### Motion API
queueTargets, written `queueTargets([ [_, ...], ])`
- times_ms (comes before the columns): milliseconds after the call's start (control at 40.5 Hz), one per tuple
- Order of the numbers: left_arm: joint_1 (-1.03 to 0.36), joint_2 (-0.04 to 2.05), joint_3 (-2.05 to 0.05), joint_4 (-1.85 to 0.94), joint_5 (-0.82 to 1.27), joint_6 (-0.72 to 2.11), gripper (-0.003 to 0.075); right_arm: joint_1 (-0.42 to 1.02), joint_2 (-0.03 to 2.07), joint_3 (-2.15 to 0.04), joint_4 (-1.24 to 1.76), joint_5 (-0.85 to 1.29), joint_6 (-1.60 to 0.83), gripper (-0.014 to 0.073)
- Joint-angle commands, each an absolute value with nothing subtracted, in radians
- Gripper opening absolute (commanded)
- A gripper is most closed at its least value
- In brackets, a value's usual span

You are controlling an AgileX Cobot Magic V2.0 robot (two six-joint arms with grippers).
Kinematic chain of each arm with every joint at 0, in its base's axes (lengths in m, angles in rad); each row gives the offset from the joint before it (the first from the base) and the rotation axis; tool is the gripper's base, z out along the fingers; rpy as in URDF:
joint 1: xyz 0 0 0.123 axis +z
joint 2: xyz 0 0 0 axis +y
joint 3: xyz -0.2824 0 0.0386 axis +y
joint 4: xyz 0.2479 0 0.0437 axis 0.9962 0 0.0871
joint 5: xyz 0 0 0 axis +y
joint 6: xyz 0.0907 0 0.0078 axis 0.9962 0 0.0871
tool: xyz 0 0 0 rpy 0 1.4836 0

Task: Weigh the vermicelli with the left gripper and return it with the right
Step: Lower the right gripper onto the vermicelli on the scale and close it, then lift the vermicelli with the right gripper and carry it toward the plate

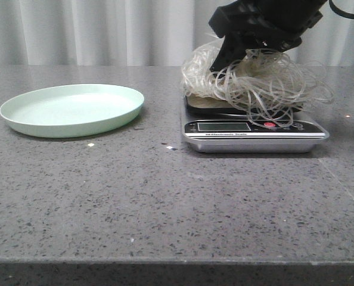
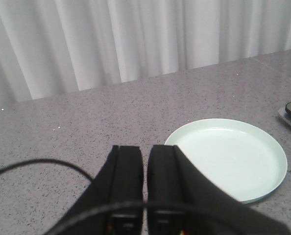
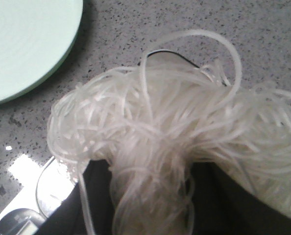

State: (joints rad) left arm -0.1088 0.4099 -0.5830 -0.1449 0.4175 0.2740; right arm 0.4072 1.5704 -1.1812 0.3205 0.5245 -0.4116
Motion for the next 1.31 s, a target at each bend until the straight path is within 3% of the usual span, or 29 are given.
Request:
queueTargets([
  [0,-0.109,0.416,-0.608,-0.155,0.345,0.262,0.0145,0.406,1.554,-1.198,0.319,0.537,-0.42,0.0158],
  [568,-0.109,0.416,-0.608,-0.155,0.345,0.262,0.0145,0.406,1.327,-1.201,0.319,0.509,-0.42,0.0151],
  [766,-0.109,0.416,-0.608,-0.155,0.345,0.262,0.0145,0.406,1.285,-1.326,0.336,0.541,-0.42,0.0151],
  [1013,-0.109,0.416,-0.608,-0.155,0.345,0.262,0.0145,0.489,1.344,-1.572,0.389,0.551,-0.42,0.0151],
  [1285,-0.109,0.416,-0.608,-0.155,0.345,0.262,0.0145,0.62,1.555,-1.74,0.389,0.566,-0.42,0.0151],
])
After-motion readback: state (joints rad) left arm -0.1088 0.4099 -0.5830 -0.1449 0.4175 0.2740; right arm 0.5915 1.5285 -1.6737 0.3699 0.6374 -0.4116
